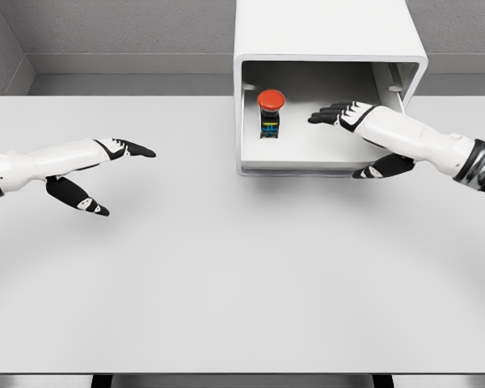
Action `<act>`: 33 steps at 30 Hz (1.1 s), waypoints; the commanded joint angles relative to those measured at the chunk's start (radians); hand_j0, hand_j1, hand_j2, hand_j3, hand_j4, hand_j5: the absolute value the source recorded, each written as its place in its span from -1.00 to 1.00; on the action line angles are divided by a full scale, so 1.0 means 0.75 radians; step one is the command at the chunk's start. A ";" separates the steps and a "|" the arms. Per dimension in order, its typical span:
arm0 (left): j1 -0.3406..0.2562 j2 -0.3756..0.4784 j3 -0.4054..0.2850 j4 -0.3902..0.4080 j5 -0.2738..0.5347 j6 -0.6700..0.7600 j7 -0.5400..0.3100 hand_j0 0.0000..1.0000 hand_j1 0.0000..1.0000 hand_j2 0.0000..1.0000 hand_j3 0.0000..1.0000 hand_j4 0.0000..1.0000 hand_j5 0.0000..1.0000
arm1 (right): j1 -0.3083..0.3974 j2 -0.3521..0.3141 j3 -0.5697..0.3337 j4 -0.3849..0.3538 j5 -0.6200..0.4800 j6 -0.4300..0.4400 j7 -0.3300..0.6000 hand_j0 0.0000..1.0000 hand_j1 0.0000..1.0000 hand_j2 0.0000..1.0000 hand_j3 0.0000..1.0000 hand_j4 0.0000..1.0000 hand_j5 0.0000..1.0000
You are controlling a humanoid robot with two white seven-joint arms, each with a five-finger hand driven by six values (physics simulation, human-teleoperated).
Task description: Slide open multi-storey tabletop storage cabinets and put open load switch and slide close multi-storey tabletop storage cabinets
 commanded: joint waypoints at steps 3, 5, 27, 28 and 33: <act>0.000 0.003 0.001 0.000 0.011 0.003 -0.002 1.00 1.00 1.00 1.00 1.00 1.00 | -0.012 0.017 0.001 0.030 -0.005 0.003 -0.001 1.00 1.00 1.00 1.00 1.00 1.00; 0.000 0.003 0.003 0.000 0.011 0.003 -0.002 1.00 1.00 1.00 1.00 1.00 1.00 | -0.014 0.017 0.003 0.030 -0.005 0.003 -0.001 1.00 1.00 1.00 1.00 1.00 1.00; 0.002 0.003 0.003 0.000 0.013 0.003 -0.004 1.00 1.00 1.00 1.00 1.00 1.00 | -0.123 0.126 0.052 0.200 0.048 0.003 -0.001 1.00 1.00 1.00 1.00 1.00 1.00; 0.002 0.003 0.003 0.000 0.013 0.003 -0.004 1.00 1.00 1.00 1.00 1.00 1.00 | -0.123 0.126 0.052 0.200 0.048 0.003 -0.001 1.00 1.00 1.00 1.00 1.00 1.00; 0.002 0.003 0.001 0.000 0.013 0.003 -0.004 1.00 1.00 1.00 1.00 1.00 1.00 | -0.127 0.116 0.040 0.200 0.044 0.003 -0.001 1.00 1.00 1.00 1.00 1.00 1.00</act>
